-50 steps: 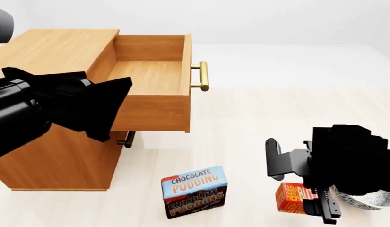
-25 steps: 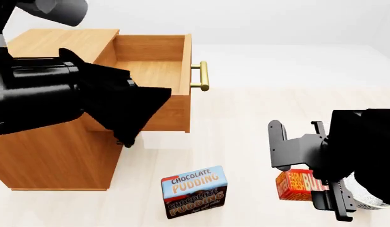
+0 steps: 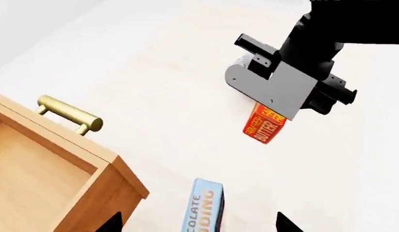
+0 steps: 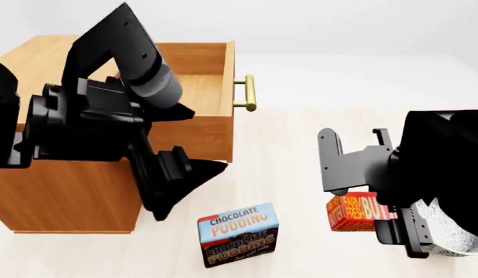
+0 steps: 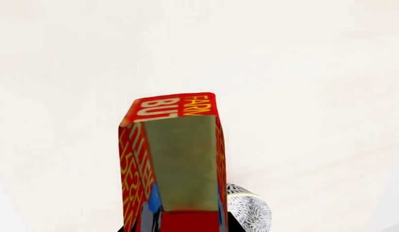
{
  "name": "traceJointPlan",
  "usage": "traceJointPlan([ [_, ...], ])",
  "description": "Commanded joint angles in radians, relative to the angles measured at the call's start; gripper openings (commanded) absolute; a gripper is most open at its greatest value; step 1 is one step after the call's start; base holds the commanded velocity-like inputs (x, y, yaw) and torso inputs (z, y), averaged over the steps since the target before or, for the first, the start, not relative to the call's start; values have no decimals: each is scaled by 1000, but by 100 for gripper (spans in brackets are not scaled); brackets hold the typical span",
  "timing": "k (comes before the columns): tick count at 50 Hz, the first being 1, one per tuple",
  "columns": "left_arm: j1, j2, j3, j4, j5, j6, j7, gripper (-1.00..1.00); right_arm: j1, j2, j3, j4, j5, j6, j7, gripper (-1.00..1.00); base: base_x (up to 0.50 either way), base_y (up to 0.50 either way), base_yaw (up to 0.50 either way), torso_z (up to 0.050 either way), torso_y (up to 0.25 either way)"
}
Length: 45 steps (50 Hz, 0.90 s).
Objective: Put the butter at the back in the top drawer of the cabinet and close it.
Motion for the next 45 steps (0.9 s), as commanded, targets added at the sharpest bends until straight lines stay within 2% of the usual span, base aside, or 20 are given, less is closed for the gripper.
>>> traceJointPlan([
  [1, 16, 29, 19, 39, 177, -37, 198, 100, 42, -31, 31, 1, -13, -2, -12, -100, 0, 0, 0, 0, 0],
  [13, 59, 27, 11, 99, 261, 28, 291, 100, 46, -81, 56, 10, -5, -6, -19, -100, 0, 0, 0, 0, 1],
  [29, 109, 36, -19, 96, 274, 117, 314, 100, 18, -122, 110, 15, 18, -22, -2, -100, 0, 0, 0, 1, 1],
  [45, 146, 53, -17, 119, 279, 146, 318, 100, 7, -151, 145, 6, 34, -1, 19, -100, 0, 0, 0, 0, 1],
])
